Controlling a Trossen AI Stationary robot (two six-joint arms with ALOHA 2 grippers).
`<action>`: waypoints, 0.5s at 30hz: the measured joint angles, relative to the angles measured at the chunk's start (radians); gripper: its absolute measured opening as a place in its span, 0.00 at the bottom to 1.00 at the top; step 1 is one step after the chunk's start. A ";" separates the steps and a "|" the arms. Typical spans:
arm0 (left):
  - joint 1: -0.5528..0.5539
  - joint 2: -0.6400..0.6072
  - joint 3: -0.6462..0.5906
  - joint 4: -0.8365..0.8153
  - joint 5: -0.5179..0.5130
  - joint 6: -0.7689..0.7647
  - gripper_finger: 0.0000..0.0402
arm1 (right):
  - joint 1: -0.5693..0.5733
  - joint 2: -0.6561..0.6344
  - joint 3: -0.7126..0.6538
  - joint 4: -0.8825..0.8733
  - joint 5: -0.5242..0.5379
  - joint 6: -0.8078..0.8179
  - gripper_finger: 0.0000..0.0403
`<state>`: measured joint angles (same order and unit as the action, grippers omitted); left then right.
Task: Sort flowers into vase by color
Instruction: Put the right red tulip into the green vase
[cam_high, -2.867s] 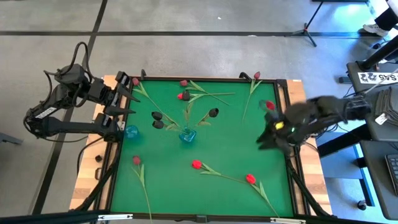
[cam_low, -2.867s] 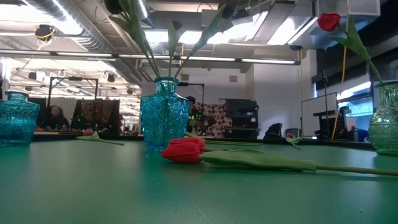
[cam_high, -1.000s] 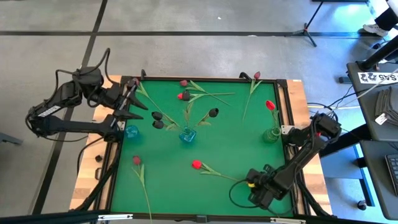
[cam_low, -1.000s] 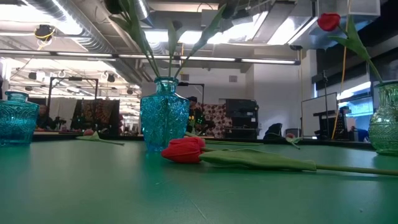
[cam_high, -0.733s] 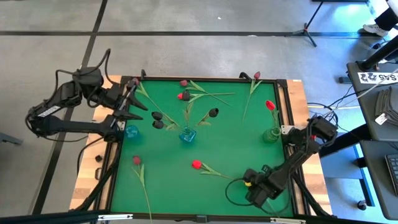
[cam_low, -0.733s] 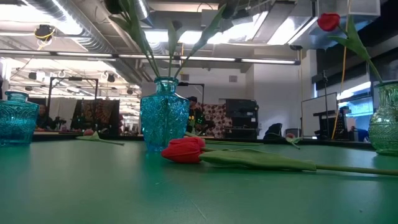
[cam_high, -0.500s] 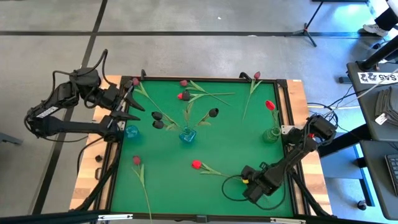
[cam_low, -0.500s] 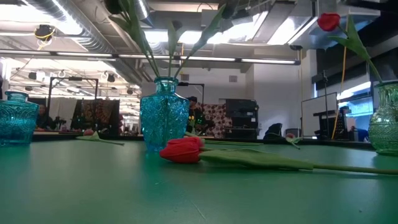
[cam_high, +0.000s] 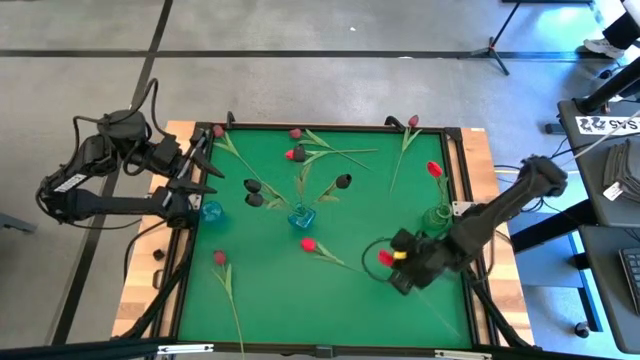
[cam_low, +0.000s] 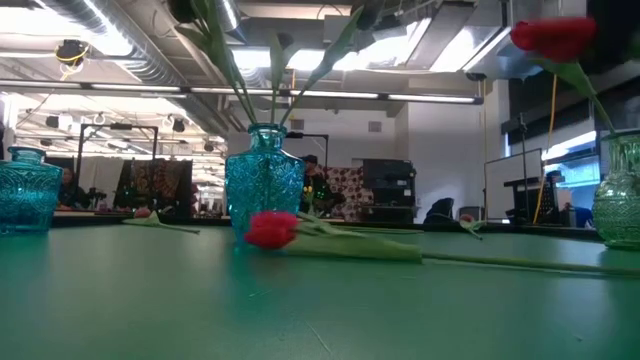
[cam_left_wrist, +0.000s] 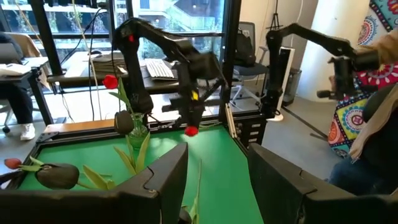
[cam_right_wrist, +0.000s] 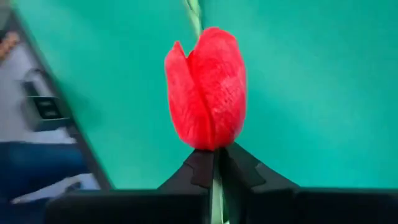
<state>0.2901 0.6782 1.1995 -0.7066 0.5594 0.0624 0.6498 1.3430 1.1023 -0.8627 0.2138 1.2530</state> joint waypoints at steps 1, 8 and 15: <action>0.000 0.001 0.000 0.003 0.000 0.000 0.41 | 0.001 -0.030 0.000 -0.007 0.002 -0.015 0.06; 0.000 0.002 0.000 0.004 0.000 -0.007 0.41 | 0.026 -0.258 0.028 0.030 0.321 -0.104 0.02; 0.000 0.002 0.000 0.050 -0.001 0.019 0.41 | 0.030 -0.458 0.132 0.052 0.588 -0.470 0.01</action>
<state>0.2901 0.6804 1.1995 -0.6567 0.5587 0.0812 0.6802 0.8847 1.2339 -0.8102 0.8017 0.7829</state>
